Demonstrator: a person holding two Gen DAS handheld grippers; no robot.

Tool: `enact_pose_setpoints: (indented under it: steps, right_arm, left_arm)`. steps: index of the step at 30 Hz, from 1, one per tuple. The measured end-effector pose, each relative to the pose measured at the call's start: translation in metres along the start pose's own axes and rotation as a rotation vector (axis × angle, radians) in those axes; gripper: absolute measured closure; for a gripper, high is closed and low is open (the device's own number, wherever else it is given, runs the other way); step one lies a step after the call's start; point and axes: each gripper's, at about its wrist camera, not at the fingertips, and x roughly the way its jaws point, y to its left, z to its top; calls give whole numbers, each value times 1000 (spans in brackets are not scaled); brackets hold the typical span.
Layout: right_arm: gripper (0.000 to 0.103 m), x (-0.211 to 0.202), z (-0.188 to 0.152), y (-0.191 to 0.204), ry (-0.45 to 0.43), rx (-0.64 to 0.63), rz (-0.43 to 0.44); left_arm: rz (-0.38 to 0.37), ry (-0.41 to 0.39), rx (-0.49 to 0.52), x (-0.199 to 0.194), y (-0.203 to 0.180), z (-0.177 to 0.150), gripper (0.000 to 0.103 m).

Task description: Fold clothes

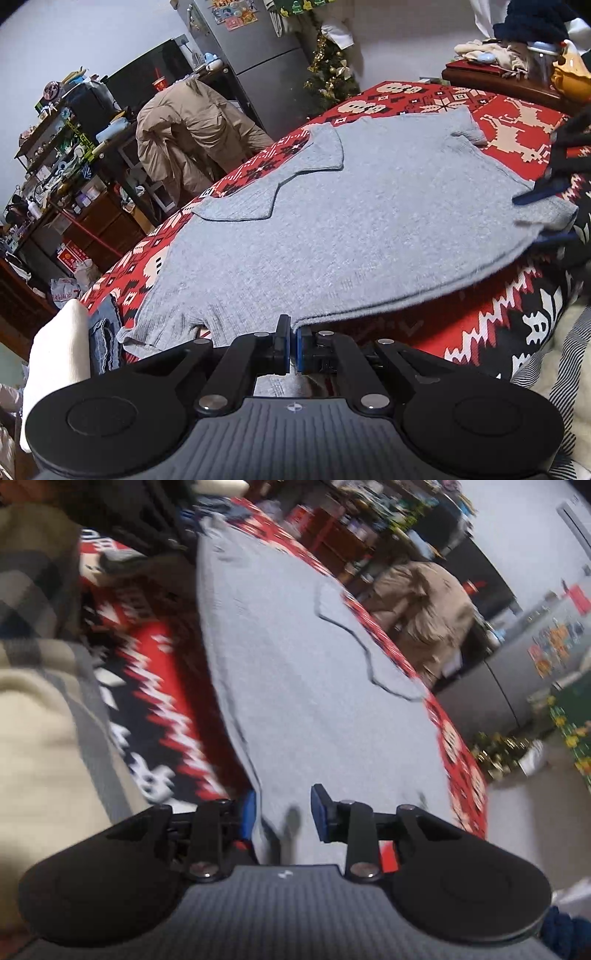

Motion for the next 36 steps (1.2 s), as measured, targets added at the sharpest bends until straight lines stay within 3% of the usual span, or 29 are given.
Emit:
enact_pose_setpoints:
  steps: [3,4,8,11,14,18,22,25,27,29,31,36]
  right_arm:
    - [98,-6,-1,-6,-16,12,-13]
    - [100,-9,0,-7,-27,8,-16]
    - [100,-19,6,-14,-70,11,-27]
    - [100,-26,15,-33,-103,35,-37]
    - [100,-22,29,-70,-138,47,-21]
    - [100,2,51,-131,-157,42,48]
    - [100,55,72,-188,-126,17,120]
    - [100,108,82,-223,-83,37,176]
    - [100,140,87,-240,-54,62,225]
    - [91,166,91,-252,-21,82,251]
    - [70,183,92,-261,13,133,296]
    - [65,186,87,-288,13,344,421]
  left_arm:
    - [10,-2,10,-1,-1,-1,100]
    - [14,-4,10,-1,-1,-1,100]
    - [37,-33,26,-7,1,4,100]
    - [11,-56,61,-6,9,20,100]
    - [-31,-72,90,0,23,42,100]
    - [-14,-103,224,31,48,83,100]
    - [-74,-38,253,91,83,121,100]
    - [-126,61,236,143,97,131,100]
    - [-161,131,221,177,106,135,94]
    - [-190,191,196,205,114,139,82]
    - [-207,222,146,216,123,141,71]
    - [-307,227,-65,208,168,135,56]
